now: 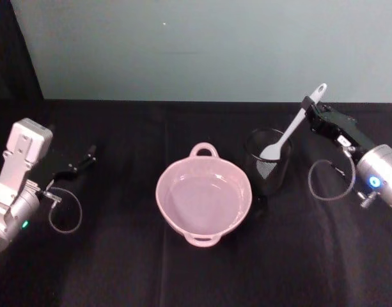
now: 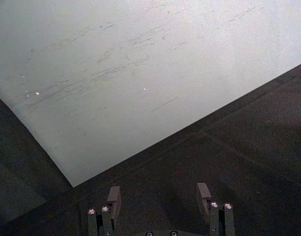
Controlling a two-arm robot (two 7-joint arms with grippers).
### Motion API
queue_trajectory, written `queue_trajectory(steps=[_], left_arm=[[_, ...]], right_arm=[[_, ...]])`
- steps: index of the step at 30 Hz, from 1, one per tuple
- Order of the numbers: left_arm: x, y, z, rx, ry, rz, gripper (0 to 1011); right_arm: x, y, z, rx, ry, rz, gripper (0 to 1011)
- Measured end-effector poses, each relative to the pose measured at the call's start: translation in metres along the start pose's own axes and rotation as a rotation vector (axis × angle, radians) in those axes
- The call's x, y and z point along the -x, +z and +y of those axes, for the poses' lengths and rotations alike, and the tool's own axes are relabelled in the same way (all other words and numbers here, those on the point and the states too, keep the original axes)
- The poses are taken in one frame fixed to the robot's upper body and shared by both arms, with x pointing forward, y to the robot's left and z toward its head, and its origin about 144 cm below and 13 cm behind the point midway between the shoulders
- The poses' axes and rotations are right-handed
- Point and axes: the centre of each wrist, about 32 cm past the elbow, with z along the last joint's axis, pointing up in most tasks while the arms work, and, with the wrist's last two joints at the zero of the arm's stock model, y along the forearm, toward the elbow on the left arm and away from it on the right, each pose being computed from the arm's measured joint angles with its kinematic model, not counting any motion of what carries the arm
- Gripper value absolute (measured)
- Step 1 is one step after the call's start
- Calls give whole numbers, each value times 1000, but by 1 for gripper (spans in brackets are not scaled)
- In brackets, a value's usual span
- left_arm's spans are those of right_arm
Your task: Use the one hand to pick up the spoon and stir the clear water in the bowl.
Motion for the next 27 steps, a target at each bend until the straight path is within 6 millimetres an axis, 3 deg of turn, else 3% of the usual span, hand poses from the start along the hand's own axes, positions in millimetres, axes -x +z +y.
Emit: queue_trajectory(steps=[16,27], left_arm=[[0,0,0,0,0,0,1011],[0,0,0,0,0,0,1011]], right_arm=[[25,71,-27,-16,178,-396,123],[42,101,-29,8,278,-456,123]])
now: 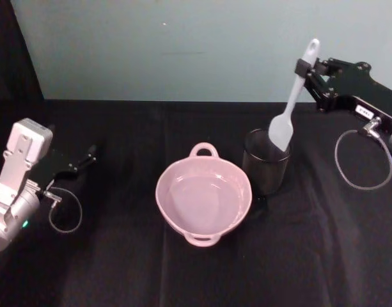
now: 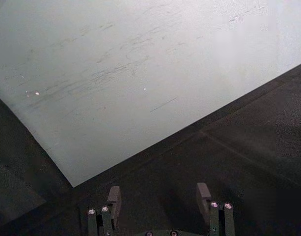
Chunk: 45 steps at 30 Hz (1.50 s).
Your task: Use the one hand to pick up the spoon and stir the clear water in the bowl.
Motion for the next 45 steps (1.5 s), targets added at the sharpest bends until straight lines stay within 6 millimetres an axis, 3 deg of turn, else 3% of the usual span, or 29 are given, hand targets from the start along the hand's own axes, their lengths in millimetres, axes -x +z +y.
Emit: queue_trajectory(steps=[9,15,24,28,36,45], left_arm=[[0,0,0,0,0,0,1011],[0,0,0,0,0,0,1011],[0,0,0,0,0,0,1011],[0,0,0,0,0,0,1011],[0,0,0,0,0,0,1011],[0,0,0,0,0,0,1011]], right_arm=[[9,22,13,7,105,25,123],[19,26,27,5,177,26,123],[35,-11,52,12,221,71,123],[40,-38,59,29,249,90,123],[48,-66,52,62,304,86,123],[50,-77,39,92,306,35,123]])
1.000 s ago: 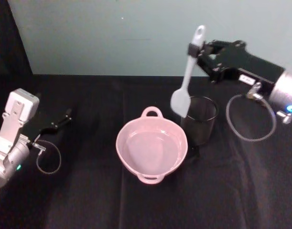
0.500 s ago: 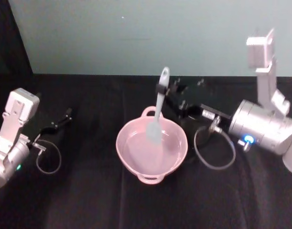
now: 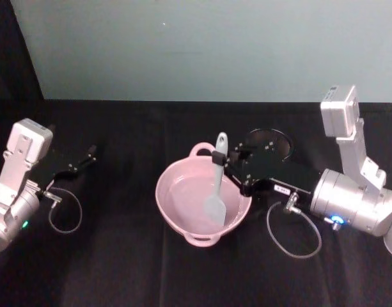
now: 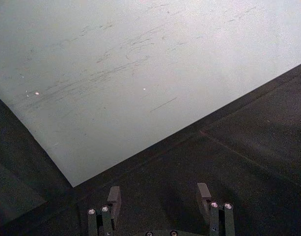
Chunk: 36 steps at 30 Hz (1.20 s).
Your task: Use the one hand to pick up the spoon and stir the clear water in the bowl.
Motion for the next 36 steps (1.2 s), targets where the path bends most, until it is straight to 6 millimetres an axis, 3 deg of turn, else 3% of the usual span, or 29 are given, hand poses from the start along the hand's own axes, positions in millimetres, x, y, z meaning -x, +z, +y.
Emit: queue_trajectory(steps=[7,20,36], left_arm=[[0,0,0,0,0,0,1011],[0,0,0,0,0,0,1011],[0,0,0,0,0,0,1011]], right_arm=[[4,-7,5,-6,23,21,123],[11,-17,33,-41,45,61,123],[9,-34,72,-101,-115,-26,123]])
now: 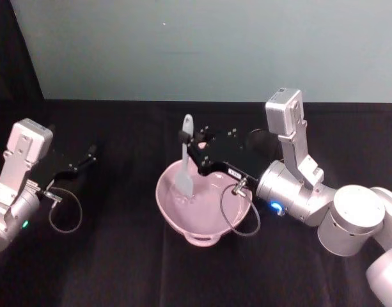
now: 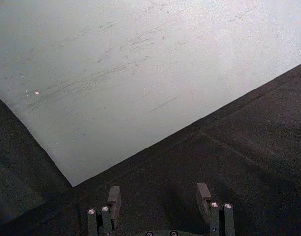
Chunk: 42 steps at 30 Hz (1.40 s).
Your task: Use the one hand to pick up the spoon and stir the clear water in the bowl.
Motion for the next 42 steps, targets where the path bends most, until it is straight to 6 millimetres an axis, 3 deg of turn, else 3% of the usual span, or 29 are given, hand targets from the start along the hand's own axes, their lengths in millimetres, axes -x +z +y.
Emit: queue_trajectory(steps=[11,20,33,42], left_arm=[[0,0,0,0,0,0,1011],[0,0,0,0,0,0,1011],[0,0,0,0,0,0,1011],[0,0,0,0,0,0,1011]], right_arm=[[-15,-5,0,10,-100,-33,123],[-25,1,-27,55,-124,-59,123],[-7,20,-69,81,-19,10,123],[6,20,-66,74,58,67,123]])
